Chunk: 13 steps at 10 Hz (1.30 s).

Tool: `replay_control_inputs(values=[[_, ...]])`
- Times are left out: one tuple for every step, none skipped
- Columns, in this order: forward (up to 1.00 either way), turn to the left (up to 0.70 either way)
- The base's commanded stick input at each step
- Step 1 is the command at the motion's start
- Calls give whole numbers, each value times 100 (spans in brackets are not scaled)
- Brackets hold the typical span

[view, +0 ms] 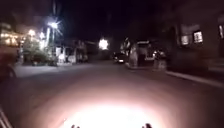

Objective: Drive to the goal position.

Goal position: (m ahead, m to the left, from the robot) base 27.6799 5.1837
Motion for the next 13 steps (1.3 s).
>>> replay_control_inputs(values=[[85,0],[85,0],[85,0],[85,0],[85,0],[85,0],[85,0],[85,0],[85,0],[85,0],[85,0],[85,0],[85,0]])
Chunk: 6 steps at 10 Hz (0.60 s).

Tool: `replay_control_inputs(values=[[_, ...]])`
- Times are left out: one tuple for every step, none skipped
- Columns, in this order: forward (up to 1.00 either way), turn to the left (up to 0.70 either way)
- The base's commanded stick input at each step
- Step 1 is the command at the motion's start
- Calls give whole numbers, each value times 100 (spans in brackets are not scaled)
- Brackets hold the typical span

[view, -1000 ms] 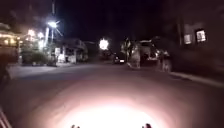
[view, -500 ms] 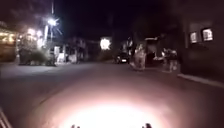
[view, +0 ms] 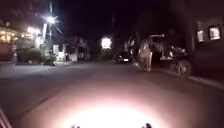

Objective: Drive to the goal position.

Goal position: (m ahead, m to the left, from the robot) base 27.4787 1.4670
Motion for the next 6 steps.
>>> replay_control_inputs(values=[[85,0],[85,0],[85,0],[85,0],[85,0],[85,0]])
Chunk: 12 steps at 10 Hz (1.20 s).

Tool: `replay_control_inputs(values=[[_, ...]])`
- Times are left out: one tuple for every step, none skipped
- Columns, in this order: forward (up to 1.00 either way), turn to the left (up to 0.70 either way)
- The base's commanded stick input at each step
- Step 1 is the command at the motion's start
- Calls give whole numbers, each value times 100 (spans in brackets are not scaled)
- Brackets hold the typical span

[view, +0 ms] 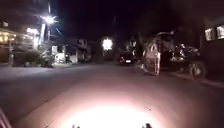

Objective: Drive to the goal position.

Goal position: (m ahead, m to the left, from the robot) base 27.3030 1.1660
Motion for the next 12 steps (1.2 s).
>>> replay_control_inputs(values=[[85,0],[85,0],[85,0],[85,0],[85,0],[85,0],[85,0],[85,0],[85,0],[85,0],[85,0],[85,-3]])
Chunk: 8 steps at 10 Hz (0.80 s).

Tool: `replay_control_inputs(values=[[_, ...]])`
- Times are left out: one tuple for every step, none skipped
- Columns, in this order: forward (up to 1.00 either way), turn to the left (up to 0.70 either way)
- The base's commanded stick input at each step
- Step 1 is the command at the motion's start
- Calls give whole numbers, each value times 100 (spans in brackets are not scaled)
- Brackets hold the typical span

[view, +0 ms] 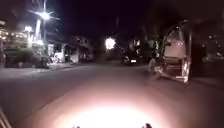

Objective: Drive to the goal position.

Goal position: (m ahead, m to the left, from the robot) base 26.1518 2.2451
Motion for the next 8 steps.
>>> replay_control_inputs(values=[[85,-18],[85,-34],[85,-23],[85,0],[85,0],[85,0],[85,0],[85,0]])
